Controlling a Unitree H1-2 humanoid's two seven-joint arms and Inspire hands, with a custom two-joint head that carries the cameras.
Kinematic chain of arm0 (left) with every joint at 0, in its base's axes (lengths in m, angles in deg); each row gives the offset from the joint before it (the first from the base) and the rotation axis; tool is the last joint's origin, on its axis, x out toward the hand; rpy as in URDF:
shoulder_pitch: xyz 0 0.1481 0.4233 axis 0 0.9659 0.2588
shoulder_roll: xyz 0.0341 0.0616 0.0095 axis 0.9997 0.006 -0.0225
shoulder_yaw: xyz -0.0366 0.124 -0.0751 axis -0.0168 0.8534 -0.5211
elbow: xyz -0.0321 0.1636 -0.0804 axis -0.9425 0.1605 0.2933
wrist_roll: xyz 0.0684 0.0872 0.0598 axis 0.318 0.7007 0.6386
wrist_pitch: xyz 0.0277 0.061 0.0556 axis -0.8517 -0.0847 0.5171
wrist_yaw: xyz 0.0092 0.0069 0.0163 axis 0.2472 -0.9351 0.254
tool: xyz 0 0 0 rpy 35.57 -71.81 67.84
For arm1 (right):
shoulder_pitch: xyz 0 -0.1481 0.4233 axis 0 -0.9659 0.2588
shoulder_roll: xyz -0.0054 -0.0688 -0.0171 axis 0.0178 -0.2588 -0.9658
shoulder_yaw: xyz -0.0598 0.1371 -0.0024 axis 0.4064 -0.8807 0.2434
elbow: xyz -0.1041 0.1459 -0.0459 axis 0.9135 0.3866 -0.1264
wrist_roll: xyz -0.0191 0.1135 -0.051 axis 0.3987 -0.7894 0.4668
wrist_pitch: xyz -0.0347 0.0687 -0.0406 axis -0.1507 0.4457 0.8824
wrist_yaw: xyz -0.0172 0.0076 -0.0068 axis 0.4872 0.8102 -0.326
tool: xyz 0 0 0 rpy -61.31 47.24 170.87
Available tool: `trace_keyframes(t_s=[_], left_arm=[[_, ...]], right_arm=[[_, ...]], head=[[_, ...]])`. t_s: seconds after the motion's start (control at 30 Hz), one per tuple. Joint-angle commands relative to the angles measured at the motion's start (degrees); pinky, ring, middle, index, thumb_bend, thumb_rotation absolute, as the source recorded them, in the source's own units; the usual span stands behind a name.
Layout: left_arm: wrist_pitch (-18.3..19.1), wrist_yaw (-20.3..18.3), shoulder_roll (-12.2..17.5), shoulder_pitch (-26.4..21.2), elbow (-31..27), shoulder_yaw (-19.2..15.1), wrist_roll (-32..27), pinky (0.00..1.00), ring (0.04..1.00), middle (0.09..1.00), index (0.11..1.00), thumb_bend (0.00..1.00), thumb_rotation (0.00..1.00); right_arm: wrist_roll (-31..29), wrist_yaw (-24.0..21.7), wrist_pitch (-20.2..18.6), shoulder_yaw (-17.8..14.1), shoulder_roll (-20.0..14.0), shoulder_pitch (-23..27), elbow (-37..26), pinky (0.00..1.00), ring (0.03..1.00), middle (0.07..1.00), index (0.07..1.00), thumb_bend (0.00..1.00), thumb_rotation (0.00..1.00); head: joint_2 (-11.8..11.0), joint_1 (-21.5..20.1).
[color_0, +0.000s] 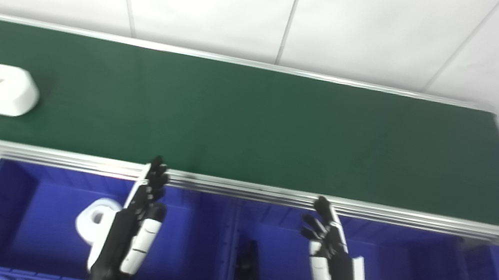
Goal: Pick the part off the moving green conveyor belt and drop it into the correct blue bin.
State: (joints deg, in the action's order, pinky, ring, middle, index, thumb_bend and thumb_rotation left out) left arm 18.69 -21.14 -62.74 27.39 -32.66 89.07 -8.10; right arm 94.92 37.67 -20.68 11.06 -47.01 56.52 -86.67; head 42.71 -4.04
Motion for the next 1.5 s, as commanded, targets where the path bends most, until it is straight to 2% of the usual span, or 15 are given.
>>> trace_keyframes(t_s=[0.0, 0.07, 0.37, 0.5, 0.53, 0.7, 0.83, 1.0, 1.1, 1.2, 1.27, 1.33, 1.4, 1.43, 1.47], left_arm=[[-2.97, 0.93, -2.03, 0.68, 1.06, 2.55, 1.76, 0.90, 0.918, 0.948, 0.924, 0.59, 0.90], [-4.07, 1.44, -2.43, 0.58, 2.33, 2.98, 2.68, 0.88, 0.903, 0.936, 0.907, 0.57, 0.88], [-5.59, 2.53, -3.74, 0.36, 4.49, 3.88, 3.57, 0.83, 0.885, 0.922, 0.879, 0.56, 0.80], [-6.38, 2.95, -4.07, 0.26, 6.11, 4.14, 4.23, 0.83, 0.881, 0.918, 0.879, 0.56, 0.78], [-6.65, 3.19, -4.18, 0.21, 6.77, 4.21, 4.46, 0.83, 0.881, 0.918, 0.879, 0.56, 0.78], [-9.38, 3.96, -4.48, -0.67, 10.62, 4.24, 4.08, 0.82, 0.879, 0.916, 0.874, 0.54, 0.75], [-10.95, 4.47, -4.49, -1.41, 12.84, 4.06, 4.04, 0.81, 0.874, 0.913, 0.866, 0.54, 0.75], [-11.94, 5.03, -4.38, -2.49, 14.55, 3.44, 4.03, 0.80, 0.864, 0.905, 0.852, 0.54, 0.74], [-9.93, 4.21, -4.38, -2.21, 11.08, 3.11, 2.12, 0.78, 0.861, 0.907, 0.846, 0.53, 0.72], [-6.71, 2.64, -3.70, -2.22, 5.00, 3.09, -0.11, 0.78, 0.854, 0.886, 0.847, 0.63, 0.58], [-2.90, -0.40, -0.10, -5.44, -1.67, 2.40, 2.44, 0.72, 0.846, 0.887, 0.862, 0.76, 0.58], [-0.93, -3.33, 4.46, -10.62, -5.92, 0.74, 6.98, 0.70, 0.845, 0.887, 0.863, 0.79, 0.58], [-1.04, -5.25, 8.80, -16.22, -6.83, -1.17, 11.86, 0.63, 0.810, 0.864, 0.849, 0.85, 0.55], [-1.28, -5.90, 10.54, -18.51, -6.80, -1.90, 14.02, 0.55, 0.716, 0.838, 0.833, 0.93, 0.54], [-2.32, -6.56, 13.21, -21.76, -5.93, -2.49, 17.31, 0.53, 0.701, 0.824, 0.817, 0.96, 0.49]], right_arm=[[-0.84, -0.60, 4.48, -0.72, -1.26, -0.04, -0.15, 0.81, 0.871, 0.943, 0.935, 0.60, 0.93], [-0.68, -0.75, 4.95, -1.23, -2.16, -0.06, 0.33, 0.82, 0.884, 0.961, 0.945, 0.60, 0.96], [-1.83, -0.86, 7.57, -2.45, -3.14, 1.00, 3.23, 0.82, 0.881, 0.961, 0.944, 0.59, 0.98], [-3.32, -1.37, 9.90, -2.90, -3.77, 1.81, 6.00, 0.85, 0.892, 0.971, 0.954, 0.58, 0.99], [-3.75, -1.54, 10.26, -3.04, -3.96, 2.02, 6.77, 0.86, 0.893, 0.971, 0.955, 0.58, 0.99], [-5.13, -1.65, 10.88, -3.33, -4.88, 3.22, 10.06, 0.87, 0.894, 0.974, 0.972, 0.51, 1.00], [-5.85, -1.44, 10.84, -3.57, -4.70, 3.89, 11.82, 0.86, 0.890, 0.967, 0.963, 0.51, 0.99], [-5.86, -1.45, 10.89, -3.64, -4.26, 4.59, 13.01, 0.87, 0.893, 0.978, 0.957, 0.48, 1.00], [-5.57, -1.51, 10.90, -3.38, -4.18, 4.58, 12.98, 0.88, 0.900, 0.979, 0.964, 0.47, 1.00], [-4.97, -0.72, 10.90, -3.24, -3.66, 4.47, 12.87, 0.84, 0.876, 0.960, 0.945, 0.46, 1.00], [-4.23, -0.44, 10.86, -3.04, -3.29, 4.40, 12.65, 0.82, 0.859, 0.948, 0.933, 0.47, 1.00], [-3.73, -0.39, 10.82, -2.85, -2.86, 4.41, 12.40, 0.82, 0.855, 0.946, 0.930, 0.47, 1.00], [-3.22, -0.20, 10.80, -2.65, -2.37, 4.48, 12.27, 0.80, 0.842, 0.933, 0.919, 0.48, 1.00], [-2.98, -0.11, 10.79, -2.54, -2.19, 4.50, 12.22, 0.79, 0.837, 0.931, 0.915, 0.49, 1.00], [-2.75, -0.03, 10.79, -2.38, -2.00, 4.50, 12.13, 0.78, 0.835, 0.933, 0.914, 0.50, 1.00]], head=[[-1.52, 3.45], [-2.62, 5.38], [-4.65, 6.97], [-7.24, 8.27], [-9.06, 8.79], [-13.75, 9.45], [-15.54, 9.42], [-16.72, 9.10], [-16.47, 8.58], [-15.94, 8.35], [-14.91, 8.08], [-14.44, 8.02], [-14.07, 7.76], [-14.07, 7.76], [-13.76, 7.45]])
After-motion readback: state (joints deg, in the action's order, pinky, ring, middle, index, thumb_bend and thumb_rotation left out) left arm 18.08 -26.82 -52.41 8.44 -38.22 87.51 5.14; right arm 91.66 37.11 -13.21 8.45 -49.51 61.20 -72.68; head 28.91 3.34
